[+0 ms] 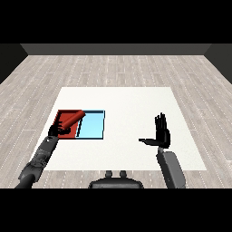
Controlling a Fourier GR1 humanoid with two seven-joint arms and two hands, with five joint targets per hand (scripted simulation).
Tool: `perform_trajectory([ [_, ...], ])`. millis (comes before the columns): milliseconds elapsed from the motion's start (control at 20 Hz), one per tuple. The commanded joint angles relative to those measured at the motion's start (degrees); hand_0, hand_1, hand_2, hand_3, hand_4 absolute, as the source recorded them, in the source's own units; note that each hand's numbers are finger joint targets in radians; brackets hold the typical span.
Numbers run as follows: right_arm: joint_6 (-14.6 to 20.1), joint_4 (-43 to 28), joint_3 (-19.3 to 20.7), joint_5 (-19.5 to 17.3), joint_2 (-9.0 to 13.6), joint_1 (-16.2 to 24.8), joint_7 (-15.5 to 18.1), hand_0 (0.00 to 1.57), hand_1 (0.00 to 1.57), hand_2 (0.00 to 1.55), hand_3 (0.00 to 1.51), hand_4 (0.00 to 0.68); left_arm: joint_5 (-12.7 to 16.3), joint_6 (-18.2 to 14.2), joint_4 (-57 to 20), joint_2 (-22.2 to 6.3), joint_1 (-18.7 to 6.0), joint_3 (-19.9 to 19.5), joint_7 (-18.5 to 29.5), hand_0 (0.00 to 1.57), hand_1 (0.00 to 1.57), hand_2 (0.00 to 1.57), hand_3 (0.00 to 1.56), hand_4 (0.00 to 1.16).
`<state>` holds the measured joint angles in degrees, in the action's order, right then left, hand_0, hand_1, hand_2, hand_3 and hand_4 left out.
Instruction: Pick the red can and put it in the red box
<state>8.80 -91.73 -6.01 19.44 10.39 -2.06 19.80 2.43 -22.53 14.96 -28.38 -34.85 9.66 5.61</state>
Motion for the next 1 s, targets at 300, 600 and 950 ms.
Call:
perform_trajectory([
  [300, 1.9, 2.2, -0.6, -2.0, -2.3, -4.1, 0.4, 0.00, 0.00, 0.00, 0.00, 0.000, -1.3, 6.0, -10.6, -1.0, -6.3, -1.1, 1.2, 0.00, 0.00, 0.00, 0.00, 0.00],
  [600, -3.0, 2.0, 1.8, 2.1, -0.5, -2.7, 1.5, 0.00, 0.00, 0.00, 0.00, 0.000, 14.3, 15.1, 3.5, -1.0, -5.5, -15.9, 21.7, 1.02, 1.02, 0.96, 0.00, 0.00],
  [950, -4.6, 3.1, 0.7, 0.4, 0.4, -0.8, 3.4, 0.00, 0.00, 0.00, 0.00, 0.000, 23.8, 29.0, 17.5, 12.7, -2.3, -20.6, 37.7, 0.00, 0.00, 0.00, 0.00, 0.00],
])
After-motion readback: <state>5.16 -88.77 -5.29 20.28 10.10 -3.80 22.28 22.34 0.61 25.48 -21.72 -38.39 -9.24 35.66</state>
